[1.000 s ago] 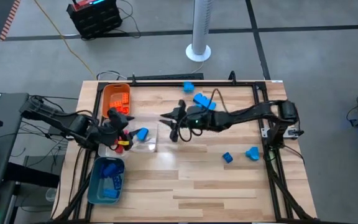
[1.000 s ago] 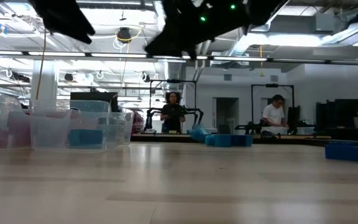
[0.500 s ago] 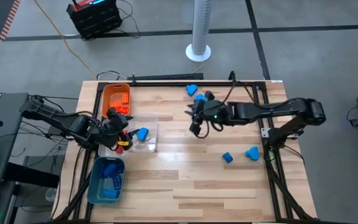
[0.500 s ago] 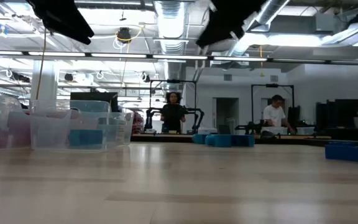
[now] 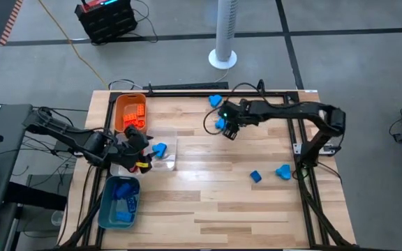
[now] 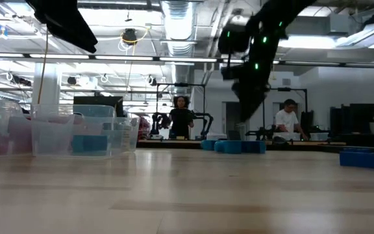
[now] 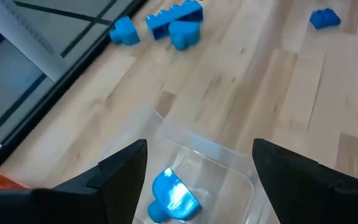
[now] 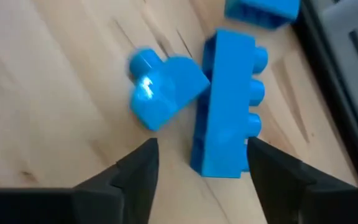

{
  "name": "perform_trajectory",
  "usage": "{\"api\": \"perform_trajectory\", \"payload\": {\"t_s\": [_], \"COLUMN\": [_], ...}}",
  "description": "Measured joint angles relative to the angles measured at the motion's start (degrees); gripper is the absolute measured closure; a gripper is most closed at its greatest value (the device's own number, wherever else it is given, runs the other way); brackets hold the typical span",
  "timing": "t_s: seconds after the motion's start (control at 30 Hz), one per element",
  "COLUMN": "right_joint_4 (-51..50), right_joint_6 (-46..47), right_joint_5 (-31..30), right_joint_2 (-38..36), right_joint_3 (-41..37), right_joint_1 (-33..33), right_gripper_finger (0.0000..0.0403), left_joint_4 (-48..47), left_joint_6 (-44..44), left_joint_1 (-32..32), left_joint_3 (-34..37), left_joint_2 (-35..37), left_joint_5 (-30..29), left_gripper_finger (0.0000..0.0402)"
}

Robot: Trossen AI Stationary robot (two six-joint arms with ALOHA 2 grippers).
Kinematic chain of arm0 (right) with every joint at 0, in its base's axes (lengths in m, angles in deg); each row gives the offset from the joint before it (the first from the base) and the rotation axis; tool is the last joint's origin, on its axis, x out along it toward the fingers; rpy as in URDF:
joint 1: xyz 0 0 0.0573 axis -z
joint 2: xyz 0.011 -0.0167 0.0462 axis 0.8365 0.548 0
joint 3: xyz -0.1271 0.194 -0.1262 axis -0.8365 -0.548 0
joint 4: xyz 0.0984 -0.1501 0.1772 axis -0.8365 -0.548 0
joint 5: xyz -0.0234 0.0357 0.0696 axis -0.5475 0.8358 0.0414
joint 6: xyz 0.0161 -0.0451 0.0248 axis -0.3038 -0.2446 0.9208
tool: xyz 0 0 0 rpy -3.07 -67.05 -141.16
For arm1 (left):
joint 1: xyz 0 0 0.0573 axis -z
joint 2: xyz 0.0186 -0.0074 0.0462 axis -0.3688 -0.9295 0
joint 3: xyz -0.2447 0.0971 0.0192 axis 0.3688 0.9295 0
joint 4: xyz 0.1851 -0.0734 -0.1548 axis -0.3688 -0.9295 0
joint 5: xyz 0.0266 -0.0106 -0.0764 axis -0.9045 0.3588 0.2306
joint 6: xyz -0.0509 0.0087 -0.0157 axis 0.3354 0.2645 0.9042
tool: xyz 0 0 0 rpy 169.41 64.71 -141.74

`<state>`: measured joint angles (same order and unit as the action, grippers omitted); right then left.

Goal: Sort blocks
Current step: Put the light blue game piece into the right transparent bin

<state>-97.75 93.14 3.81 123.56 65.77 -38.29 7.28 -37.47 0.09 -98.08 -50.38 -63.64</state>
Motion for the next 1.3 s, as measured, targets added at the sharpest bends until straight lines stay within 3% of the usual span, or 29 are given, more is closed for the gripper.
{"api": "perform_trajectory", "payload": {"t_s": [0.27,0.73,1.3], "right_joint_4": [-0.26,0.43,2.97], "right_joint_6": [-8.02,-9.25,-12.29], "right_joint_5": [6.36,11.13,10.99], "right_joint_2": [5.15,5.59,13.85], "right_joint_3": [0.02,0.09,0.09], "right_joint_1": [8.75,12.28,13.44], "right_gripper_finger": [0.0117,0.0029,0.0035], "left_joint_4": [-0.14,-0.96,-1.33], "left_joint_6": [-2.11,-5.36,-4.78], "left_joint_1": [0.01,-0.01,-0.01], "left_joint_3": [0.0,0.02,0.02], "left_joint_2": [-1.83,-1.68,-1.7], "left_joint_5": [3.23,4.17,7.63], "left_gripper_finger": [0.0116,0.0116,0.0116]}}
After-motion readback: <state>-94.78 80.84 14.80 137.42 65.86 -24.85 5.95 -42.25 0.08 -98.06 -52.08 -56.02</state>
